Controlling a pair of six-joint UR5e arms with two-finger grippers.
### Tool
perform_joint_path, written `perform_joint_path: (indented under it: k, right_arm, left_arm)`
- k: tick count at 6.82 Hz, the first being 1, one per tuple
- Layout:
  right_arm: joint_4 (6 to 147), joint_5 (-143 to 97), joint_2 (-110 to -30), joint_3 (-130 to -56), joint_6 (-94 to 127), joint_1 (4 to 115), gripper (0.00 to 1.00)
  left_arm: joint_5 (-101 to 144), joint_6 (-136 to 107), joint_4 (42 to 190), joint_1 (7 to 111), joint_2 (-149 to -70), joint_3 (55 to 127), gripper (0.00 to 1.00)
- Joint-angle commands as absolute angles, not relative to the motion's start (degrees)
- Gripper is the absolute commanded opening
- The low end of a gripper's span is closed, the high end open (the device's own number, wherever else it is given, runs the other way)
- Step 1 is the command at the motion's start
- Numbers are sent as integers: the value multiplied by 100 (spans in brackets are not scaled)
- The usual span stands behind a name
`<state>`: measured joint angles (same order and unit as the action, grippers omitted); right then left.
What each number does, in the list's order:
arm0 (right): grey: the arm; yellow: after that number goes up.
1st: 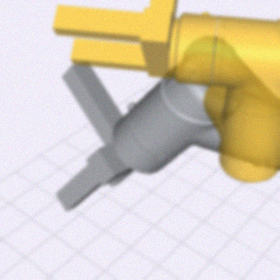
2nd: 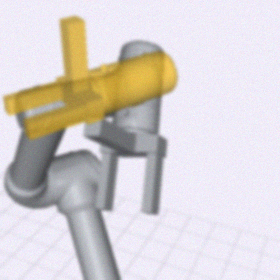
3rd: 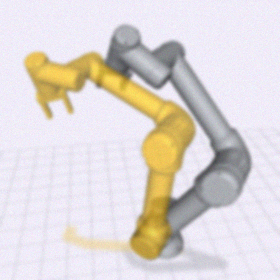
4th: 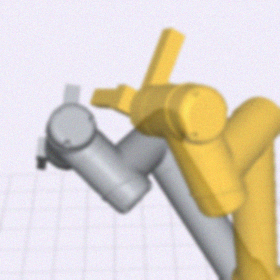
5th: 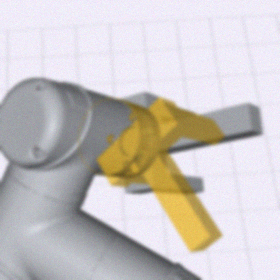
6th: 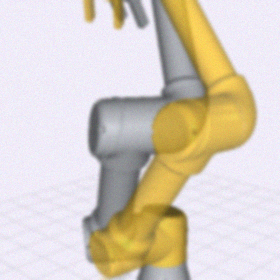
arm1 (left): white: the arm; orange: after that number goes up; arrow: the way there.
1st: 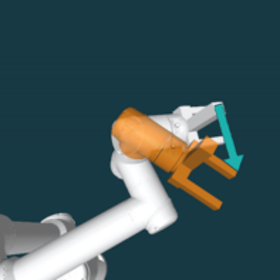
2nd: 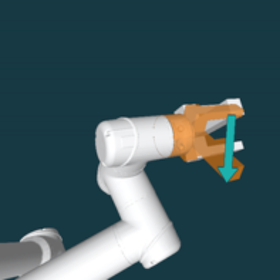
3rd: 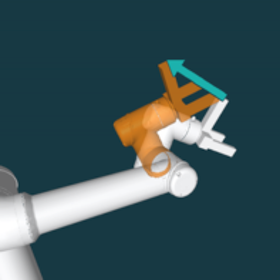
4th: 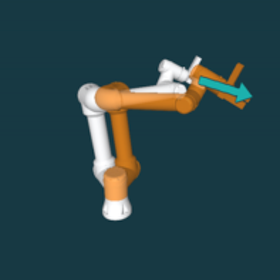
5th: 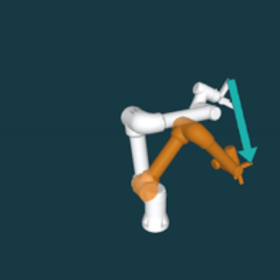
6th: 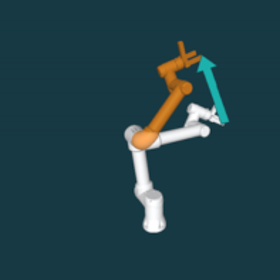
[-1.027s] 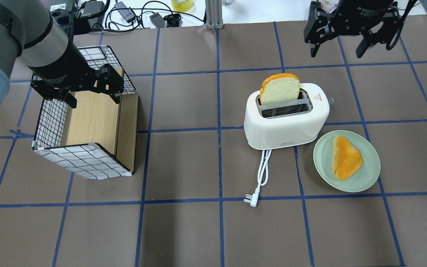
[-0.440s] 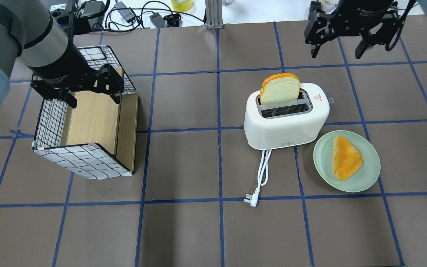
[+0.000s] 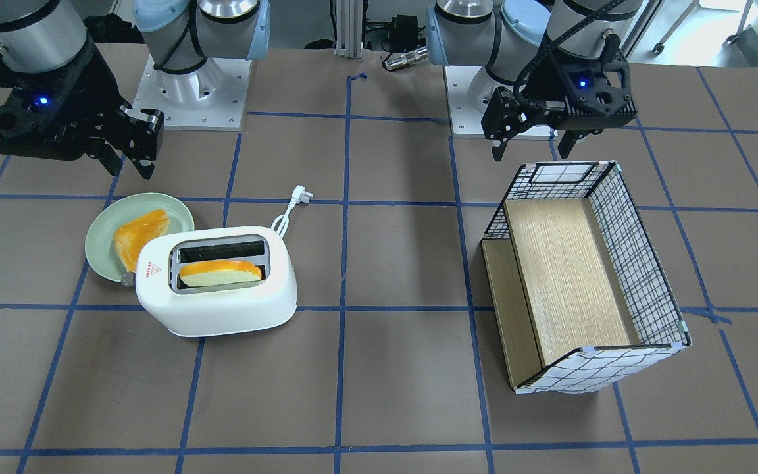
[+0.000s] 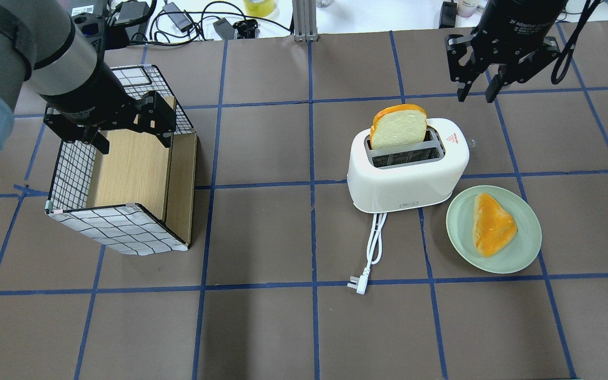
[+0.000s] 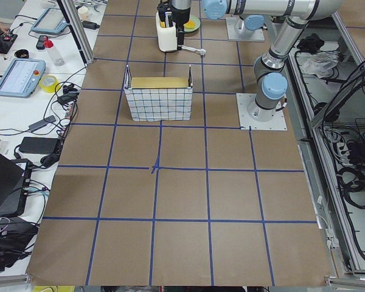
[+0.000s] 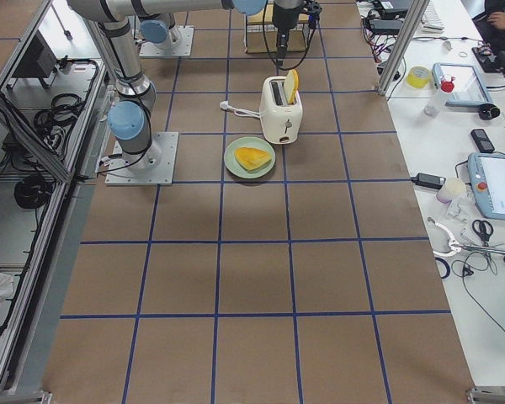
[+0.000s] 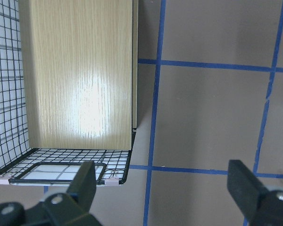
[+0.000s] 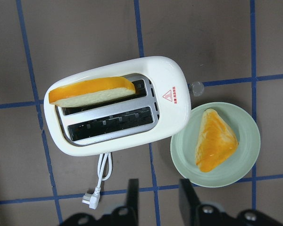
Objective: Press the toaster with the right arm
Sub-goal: 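Swing the right gripper outward and down beside the toaster's lever side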
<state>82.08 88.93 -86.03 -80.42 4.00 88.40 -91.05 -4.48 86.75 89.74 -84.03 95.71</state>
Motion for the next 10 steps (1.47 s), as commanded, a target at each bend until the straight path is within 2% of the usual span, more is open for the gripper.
perform_joint_path:
  k: [1, 4, 7, 10]
  right_arm:
    - [8174, 8580, -8561, -8033, 378, 8624, 0]
    - [8156, 7422, -8439, -8190, -1110, 7343, 0]
    - [8444, 5921, -8149, -9041, -2152, 6155, 0]
    - [8787, 4207, -7814, -9945, -2661, 5784, 0]
  left_arm:
    - [-9105, -448, 8675, 8974, -8402, 9571, 100]
    - [-9105, -448, 8675, 8974, -8402, 9571, 100]
    - [-9105, -448, 8675, 8974, -8402, 9571, 100]
    - [-9105, -448, 8675, 8974, -8402, 9571, 100]
